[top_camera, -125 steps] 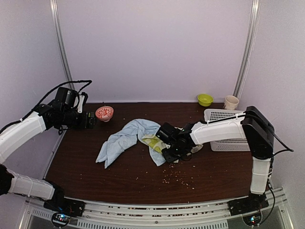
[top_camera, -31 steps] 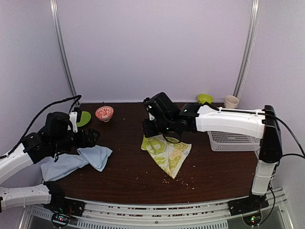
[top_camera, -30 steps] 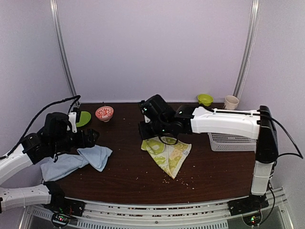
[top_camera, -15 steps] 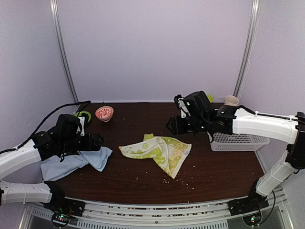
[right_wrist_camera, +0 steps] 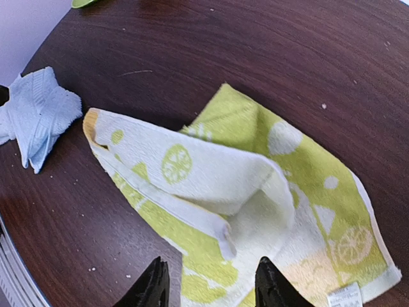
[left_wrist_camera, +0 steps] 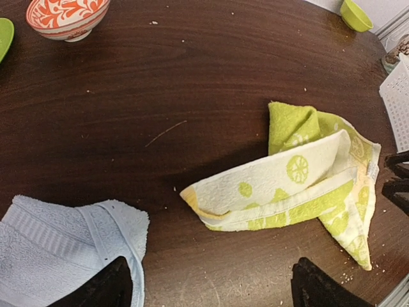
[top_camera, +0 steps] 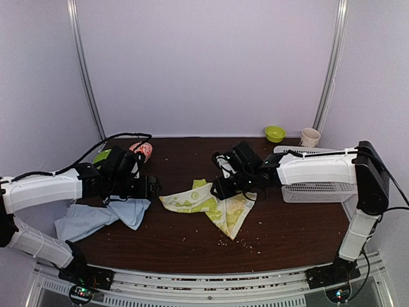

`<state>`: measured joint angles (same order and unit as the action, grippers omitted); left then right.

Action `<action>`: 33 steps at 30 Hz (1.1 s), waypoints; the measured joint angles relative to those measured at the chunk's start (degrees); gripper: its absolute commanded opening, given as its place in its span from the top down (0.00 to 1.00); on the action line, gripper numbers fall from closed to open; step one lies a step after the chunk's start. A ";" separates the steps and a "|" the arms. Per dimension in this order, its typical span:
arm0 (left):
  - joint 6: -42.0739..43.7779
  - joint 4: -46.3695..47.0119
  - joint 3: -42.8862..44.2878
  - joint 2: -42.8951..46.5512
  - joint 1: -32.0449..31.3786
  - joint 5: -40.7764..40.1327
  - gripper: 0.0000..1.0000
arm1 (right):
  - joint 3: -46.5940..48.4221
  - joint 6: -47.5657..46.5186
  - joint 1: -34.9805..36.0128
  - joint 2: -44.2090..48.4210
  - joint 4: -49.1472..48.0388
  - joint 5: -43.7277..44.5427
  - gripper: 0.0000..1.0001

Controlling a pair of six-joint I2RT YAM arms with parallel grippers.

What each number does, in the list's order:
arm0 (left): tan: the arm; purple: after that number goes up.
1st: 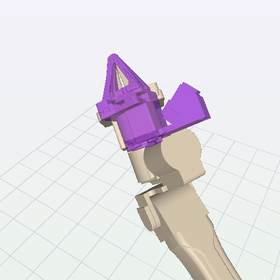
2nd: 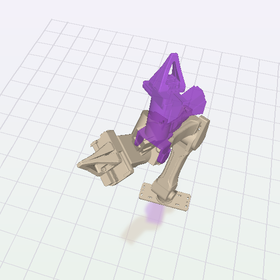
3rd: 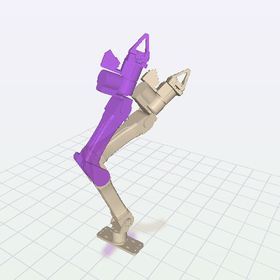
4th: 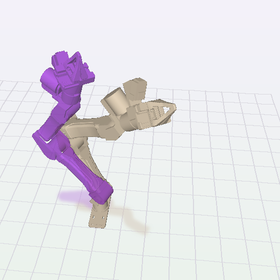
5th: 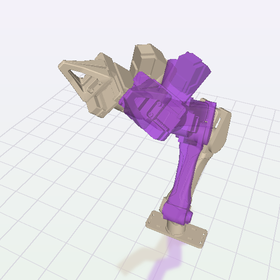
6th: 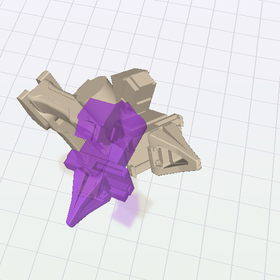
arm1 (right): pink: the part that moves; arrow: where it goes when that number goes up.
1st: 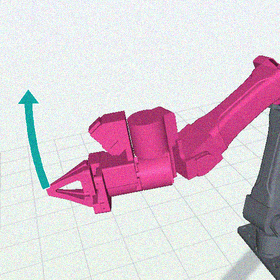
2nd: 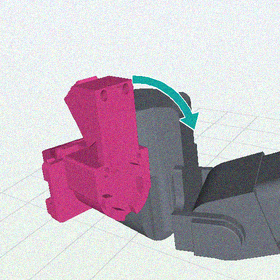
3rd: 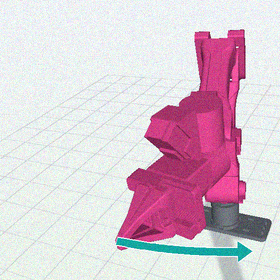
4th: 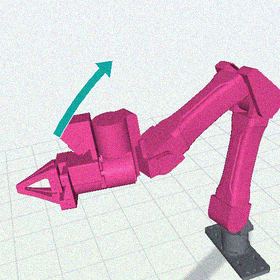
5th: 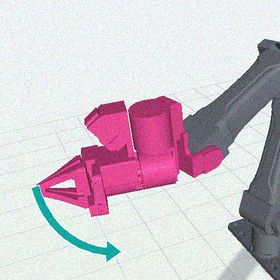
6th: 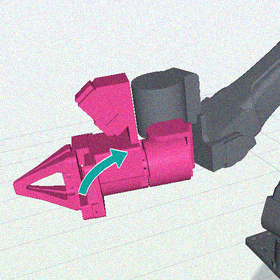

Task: Roll the towels
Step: Pick up the towel from the center of the board.

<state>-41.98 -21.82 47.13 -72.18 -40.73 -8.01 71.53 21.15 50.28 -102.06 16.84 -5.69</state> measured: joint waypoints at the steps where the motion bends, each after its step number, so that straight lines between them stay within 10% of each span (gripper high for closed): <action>1: -0.15 -0.02 0.04 0.02 0.00 -0.13 0.12 | 1.62 -0.52 0.17 -1.40 -0.26 -0.63 0.53; 21: -0.50 -1.33 -1.11 1.73 0.00 -2.16 0.12 | 8.15 -4.26 0.33 -12.15 2.25 -3.17 0.50; 33: -0.52 -2.01 -2.54 2.32 0.00 -2.29 0.12 | 9.66 -5.31 0.33 -12.31 3.78 -4.24 0.74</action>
<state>-42.50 -23.83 44.60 -69.87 -40.73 -10.31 81.19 15.84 50.61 -114.37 20.62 -9.93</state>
